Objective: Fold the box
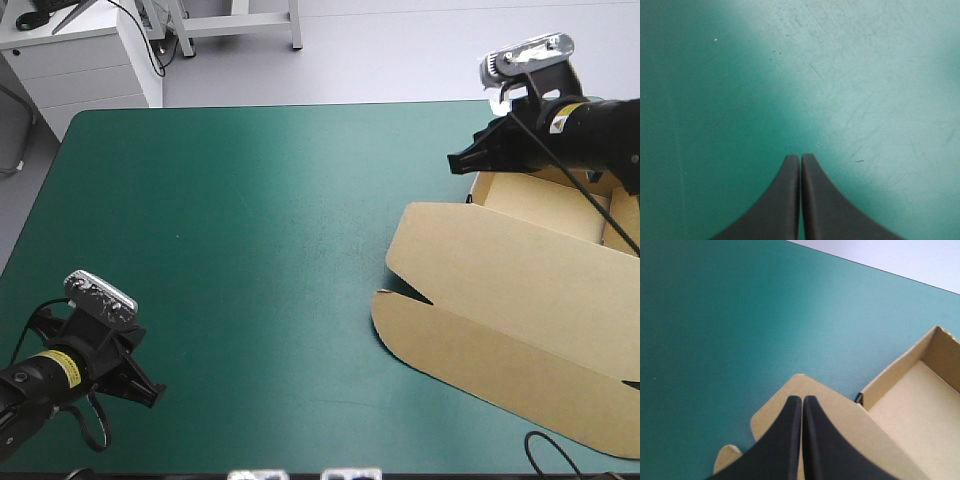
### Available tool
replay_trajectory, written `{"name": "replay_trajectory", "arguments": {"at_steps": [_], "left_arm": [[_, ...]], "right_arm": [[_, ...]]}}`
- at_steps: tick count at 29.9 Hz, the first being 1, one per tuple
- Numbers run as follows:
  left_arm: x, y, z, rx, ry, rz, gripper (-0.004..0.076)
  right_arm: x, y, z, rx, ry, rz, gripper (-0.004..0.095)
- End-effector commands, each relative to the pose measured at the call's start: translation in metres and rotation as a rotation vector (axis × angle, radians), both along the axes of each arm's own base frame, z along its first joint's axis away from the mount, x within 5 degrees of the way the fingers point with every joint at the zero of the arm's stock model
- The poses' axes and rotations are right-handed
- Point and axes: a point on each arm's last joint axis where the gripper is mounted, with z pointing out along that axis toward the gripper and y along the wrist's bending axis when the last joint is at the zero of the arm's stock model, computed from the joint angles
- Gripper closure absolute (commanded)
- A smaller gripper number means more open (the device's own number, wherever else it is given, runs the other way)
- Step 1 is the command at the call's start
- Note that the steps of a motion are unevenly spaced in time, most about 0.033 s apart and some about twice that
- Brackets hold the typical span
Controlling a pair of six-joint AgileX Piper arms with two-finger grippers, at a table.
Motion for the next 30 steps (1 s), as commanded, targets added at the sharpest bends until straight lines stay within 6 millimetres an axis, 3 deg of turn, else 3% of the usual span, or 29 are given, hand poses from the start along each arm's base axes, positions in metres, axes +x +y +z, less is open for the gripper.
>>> {"name": "replay_trajectory", "arguments": {"at_steps": [1, 8, 16, 21, 30], "left_arm": [[0.001, -0.004, 0.007, -0.059, -0.037, -0.011, 0.0731], [0.006, -0.010, -0.026, -0.060, 0.000, -0.030, 0.0731], [0.011, -0.020, -0.078, -0.133, 0.020, -0.057, 0.0731], [0.008, -0.018, -0.083, -0.106, 0.058, -0.052, 0.0731], [0.007, -0.017, -0.085, -0.092, 0.083, -0.048, 0.0731]], "right_arm": [[-0.036, 0.003, 0.007, 0.014, -0.039, 0.043, 0.0912], [-0.080, -0.017, -0.045, -0.061, 0.017, -0.004, 0.0912], [-0.126, -0.044, -0.127, -0.109, 0.018, -0.102, 0.0912], [-0.150, -0.051, -0.161, -0.046, -0.039, -0.116, 0.0912], [-0.179, -0.057, -0.204, 0.049, -0.115, -0.102, 0.0912]]}}
